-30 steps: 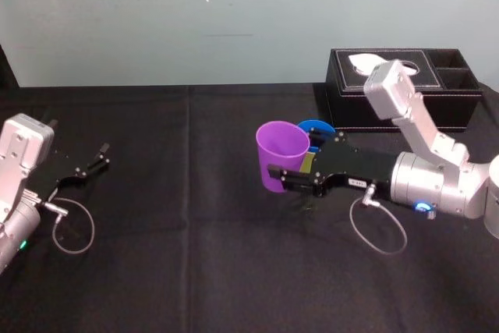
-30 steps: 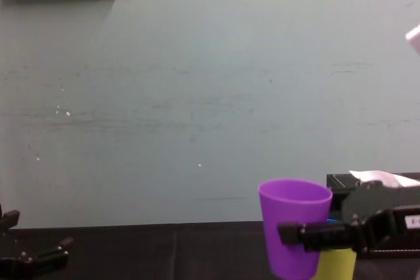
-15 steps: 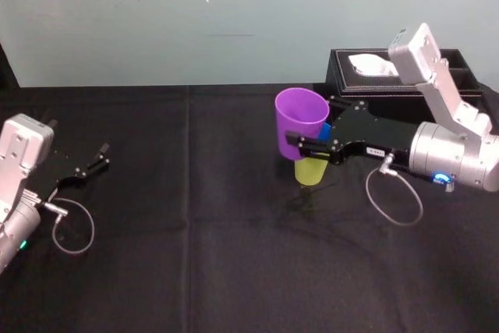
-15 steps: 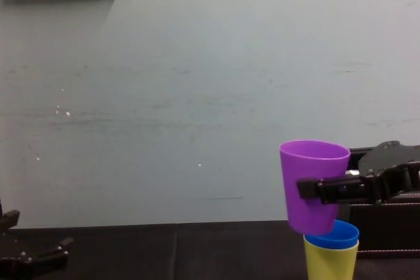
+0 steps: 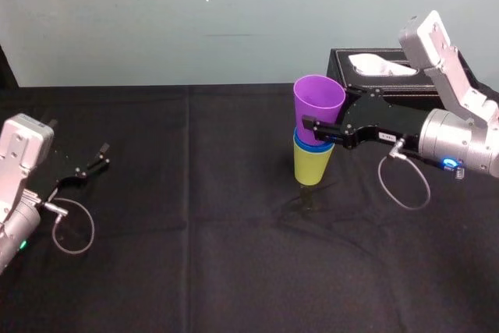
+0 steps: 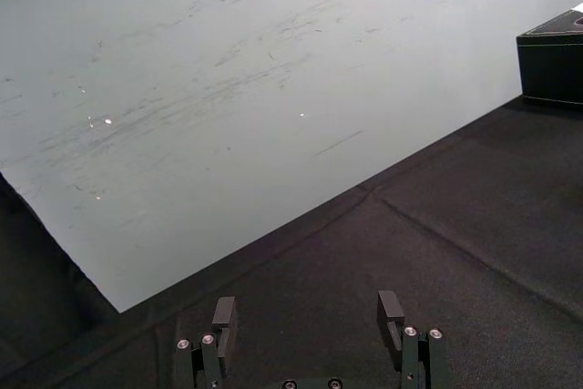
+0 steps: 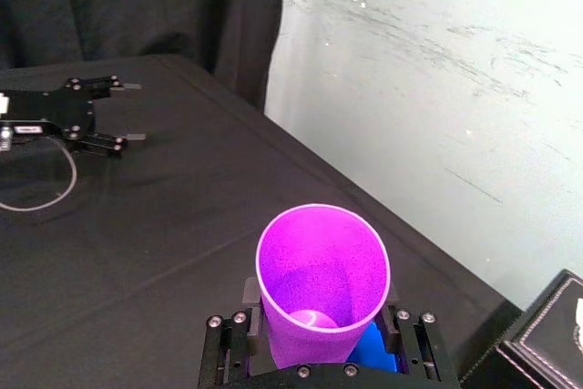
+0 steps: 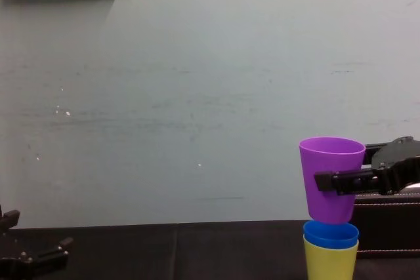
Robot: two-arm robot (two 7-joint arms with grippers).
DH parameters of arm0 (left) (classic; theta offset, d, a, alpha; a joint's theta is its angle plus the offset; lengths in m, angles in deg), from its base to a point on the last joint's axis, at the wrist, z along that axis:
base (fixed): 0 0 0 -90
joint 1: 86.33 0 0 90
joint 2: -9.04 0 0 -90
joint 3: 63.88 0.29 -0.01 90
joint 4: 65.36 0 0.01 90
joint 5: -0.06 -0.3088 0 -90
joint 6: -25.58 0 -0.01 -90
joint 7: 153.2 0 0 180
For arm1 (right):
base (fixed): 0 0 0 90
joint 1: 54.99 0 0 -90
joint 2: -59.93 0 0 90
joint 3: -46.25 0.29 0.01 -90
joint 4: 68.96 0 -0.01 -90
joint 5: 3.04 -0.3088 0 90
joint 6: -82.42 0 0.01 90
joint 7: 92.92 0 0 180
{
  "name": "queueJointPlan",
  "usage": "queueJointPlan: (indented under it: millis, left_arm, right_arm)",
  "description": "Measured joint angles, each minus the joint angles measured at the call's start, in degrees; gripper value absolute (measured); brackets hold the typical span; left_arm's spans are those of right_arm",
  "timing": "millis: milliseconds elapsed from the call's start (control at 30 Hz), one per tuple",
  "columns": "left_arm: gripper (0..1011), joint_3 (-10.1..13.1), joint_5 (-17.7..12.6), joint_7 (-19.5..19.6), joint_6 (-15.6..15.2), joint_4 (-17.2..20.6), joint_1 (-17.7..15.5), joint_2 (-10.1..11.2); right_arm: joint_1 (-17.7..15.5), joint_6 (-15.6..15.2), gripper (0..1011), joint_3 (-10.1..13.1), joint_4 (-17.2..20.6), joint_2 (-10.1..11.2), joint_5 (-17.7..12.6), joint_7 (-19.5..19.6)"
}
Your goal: Stack the three plastic cups sequentially using one hand.
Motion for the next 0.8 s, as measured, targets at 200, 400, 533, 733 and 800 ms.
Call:
queueJointPlan:
  millis: [200,400,533,733,800]
  left_arm:
    - [1010,0.00,0.00,0.00,0.00,0.00,0.00,0.00]
    - [1010,0.00,0.00,0.00,0.00,0.00,0.00,0.00]
    - [1010,0.00,0.00,0.00,0.00,0.00,0.00,0.00]
    - [1010,0.00,0.00,0.00,0.00,0.00,0.00,0.00]
    - [1010,0.00,0.00,0.00,0.00,0.00,0.00,0.00]
  right_arm:
    - [0.87,-0.16,731,0.03,-1.64,-0.48,0.32,0.07]
    - [1.67,-0.18,731,-0.09,-3.52,-1.08,0.67,0.00]
    - [2.01,-0.18,731,-0.23,-4.29,-1.37,0.81,-0.13]
    - [2.58,-0.10,731,-0.51,-5.80,-2.02,0.82,-0.74]
    - [2.73,-0.08,730,-0.60,-6.20,-2.20,0.87,-0.80]
